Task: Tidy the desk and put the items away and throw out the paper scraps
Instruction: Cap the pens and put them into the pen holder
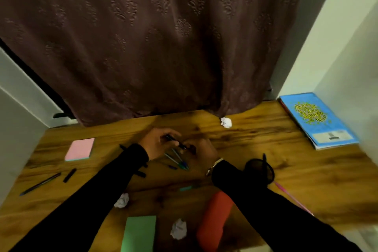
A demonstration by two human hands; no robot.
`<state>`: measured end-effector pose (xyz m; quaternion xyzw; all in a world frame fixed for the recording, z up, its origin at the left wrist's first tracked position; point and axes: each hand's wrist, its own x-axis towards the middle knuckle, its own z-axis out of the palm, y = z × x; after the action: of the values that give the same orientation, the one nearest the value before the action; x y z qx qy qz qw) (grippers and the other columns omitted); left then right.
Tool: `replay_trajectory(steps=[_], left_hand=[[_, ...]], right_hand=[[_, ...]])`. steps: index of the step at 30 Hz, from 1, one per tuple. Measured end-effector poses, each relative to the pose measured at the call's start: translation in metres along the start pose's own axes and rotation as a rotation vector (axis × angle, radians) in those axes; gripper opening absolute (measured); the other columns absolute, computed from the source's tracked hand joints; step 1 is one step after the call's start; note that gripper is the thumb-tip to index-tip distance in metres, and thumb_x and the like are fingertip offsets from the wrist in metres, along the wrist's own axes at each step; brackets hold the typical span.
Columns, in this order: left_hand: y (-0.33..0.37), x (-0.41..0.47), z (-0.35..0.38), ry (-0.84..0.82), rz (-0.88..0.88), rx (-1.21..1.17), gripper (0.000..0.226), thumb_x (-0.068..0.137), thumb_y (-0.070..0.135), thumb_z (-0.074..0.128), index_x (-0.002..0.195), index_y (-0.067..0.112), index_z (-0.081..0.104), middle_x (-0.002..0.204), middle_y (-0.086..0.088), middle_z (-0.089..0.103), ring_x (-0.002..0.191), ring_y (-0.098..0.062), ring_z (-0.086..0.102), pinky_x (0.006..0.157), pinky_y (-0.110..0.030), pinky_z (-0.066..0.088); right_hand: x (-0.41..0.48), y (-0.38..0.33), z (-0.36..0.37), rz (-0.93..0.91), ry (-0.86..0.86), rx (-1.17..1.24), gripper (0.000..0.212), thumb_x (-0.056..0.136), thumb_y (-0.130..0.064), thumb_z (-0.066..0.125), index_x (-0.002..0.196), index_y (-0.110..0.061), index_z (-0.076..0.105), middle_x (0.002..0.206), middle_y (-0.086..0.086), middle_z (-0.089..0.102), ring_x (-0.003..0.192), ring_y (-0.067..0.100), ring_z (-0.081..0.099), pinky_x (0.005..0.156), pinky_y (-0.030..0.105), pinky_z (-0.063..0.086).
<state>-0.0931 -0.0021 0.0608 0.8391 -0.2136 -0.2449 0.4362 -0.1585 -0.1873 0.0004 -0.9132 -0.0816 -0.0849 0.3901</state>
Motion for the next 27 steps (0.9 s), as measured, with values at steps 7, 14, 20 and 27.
replay_trajectory(steps=[7, 14, 20, 27], left_hand=[[0.035, 0.034, 0.066, 0.068, 0.148, -0.123, 0.059, 0.082, 0.019, 0.079, 0.135, 0.023, 0.053, 0.101, -0.001, 0.071, 0.092, -0.024, 0.066, 0.081, -0.029, 0.055], [0.012, 0.057, 0.115, -0.041, 0.082, -0.037, 0.053, 0.076, 0.013, 0.083, 0.123, 0.019, 0.060, 0.098, -0.007, 0.071, 0.079, -0.018, 0.065, 0.073, -0.026, 0.055], [0.005, 0.070, 0.144, -0.074, 0.038, -0.017, 0.049, 0.074, 0.008, 0.084, 0.115, 0.023, 0.062, 0.088, 0.000, 0.070, 0.064, 0.005, 0.058, 0.061, -0.009, 0.046], [-0.006, 0.074, 0.151, -0.035, 0.033, -0.043, 0.047, 0.065, 0.028, 0.083, 0.106, 0.039, 0.063, 0.084, 0.002, 0.073, 0.072, -0.005, 0.065, 0.065, -0.019, 0.050]], right_hand=[[-0.039, 0.057, -0.089, 0.331, 0.292, 0.487, 0.026, 0.080, 0.015, 0.066, 0.078, -0.007, 0.054, 0.075, 0.015, 0.050, 0.076, 0.007, 0.068, 0.077, 0.022, 0.055], [-0.101, 0.112, -0.140, 0.462, 0.390, 0.552, 0.015, 0.081, 0.013, 0.067, 0.090, 0.010, 0.056, 0.084, 0.029, 0.062, 0.078, 0.014, 0.072, 0.075, 0.028, 0.057], [-0.116, 0.126, -0.123, 0.463, 0.322, 0.543, 0.019, 0.079, 0.014, 0.068, 0.092, 0.001, 0.062, 0.086, 0.018, 0.072, 0.082, 0.017, 0.070, 0.077, 0.022, 0.055], [-0.101, 0.158, -0.170, 0.584, 0.561, 0.555, 0.012, 0.080, 0.007, 0.070, 0.090, 0.000, 0.068, 0.064, 0.008, 0.064, 0.064, 0.010, 0.066, 0.072, 0.026, 0.056]])
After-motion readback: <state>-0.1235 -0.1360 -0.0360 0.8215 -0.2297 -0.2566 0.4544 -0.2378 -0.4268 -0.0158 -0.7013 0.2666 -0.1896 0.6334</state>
